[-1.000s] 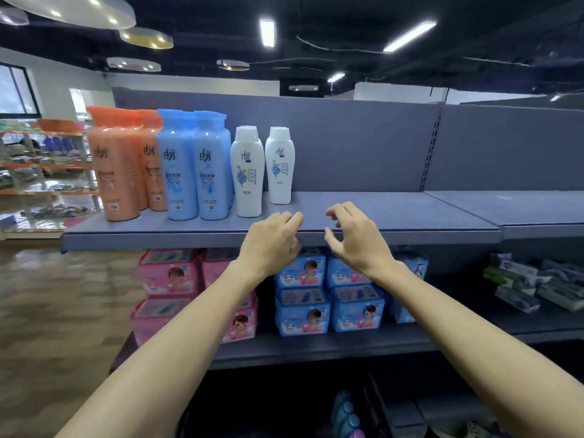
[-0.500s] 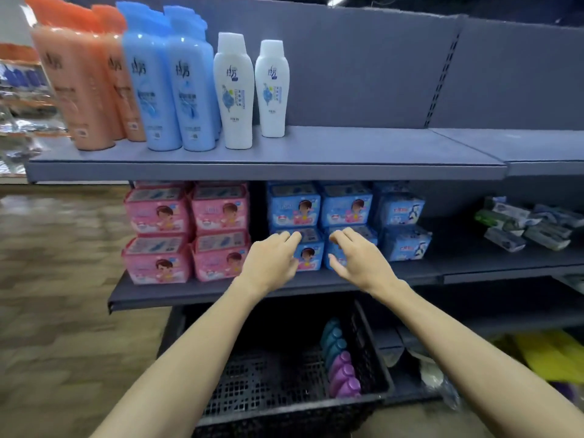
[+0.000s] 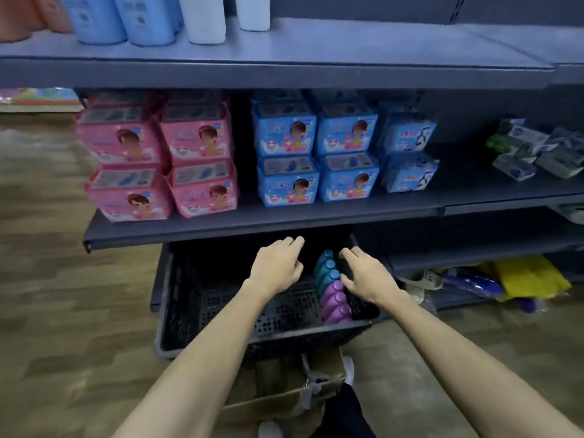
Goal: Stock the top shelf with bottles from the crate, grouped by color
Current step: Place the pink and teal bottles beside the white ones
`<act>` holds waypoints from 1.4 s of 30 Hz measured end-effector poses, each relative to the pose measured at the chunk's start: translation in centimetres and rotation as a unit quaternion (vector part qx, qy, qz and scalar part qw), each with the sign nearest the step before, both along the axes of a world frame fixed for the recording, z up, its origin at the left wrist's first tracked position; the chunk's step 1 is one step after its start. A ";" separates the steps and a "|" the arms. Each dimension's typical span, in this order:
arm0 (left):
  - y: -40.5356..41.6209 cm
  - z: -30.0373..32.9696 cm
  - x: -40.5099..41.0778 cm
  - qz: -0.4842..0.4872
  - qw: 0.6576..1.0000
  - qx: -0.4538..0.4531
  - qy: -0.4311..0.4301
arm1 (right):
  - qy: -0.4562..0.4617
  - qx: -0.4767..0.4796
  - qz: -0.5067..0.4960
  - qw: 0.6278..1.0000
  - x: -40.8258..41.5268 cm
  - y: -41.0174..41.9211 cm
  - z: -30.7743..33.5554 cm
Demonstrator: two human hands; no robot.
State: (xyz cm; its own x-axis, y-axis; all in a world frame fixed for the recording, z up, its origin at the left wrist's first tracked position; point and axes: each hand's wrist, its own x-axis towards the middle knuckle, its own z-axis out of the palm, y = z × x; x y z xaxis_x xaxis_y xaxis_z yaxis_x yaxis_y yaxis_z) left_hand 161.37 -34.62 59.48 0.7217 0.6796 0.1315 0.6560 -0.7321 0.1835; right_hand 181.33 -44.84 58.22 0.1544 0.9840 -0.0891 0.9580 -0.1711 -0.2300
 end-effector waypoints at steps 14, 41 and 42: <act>-2.6 -7.8 3.4 -0.009 0.992 -0.124 0.036 | -0.005 -0.267 -0.012 0.964 1.8 0.7 -6.8; -2.8 -16.4 7.4 0.096 0.938 -0.324 0.073 | -0.034 -0.377 0.065 0.923 1.3 2.3 -14.0; -2.7 -16.3 7.1 0.104 0.937 -0.326 0.067 | -0.024 -0.390 0.074 0.918 1.4 2.4 -14.1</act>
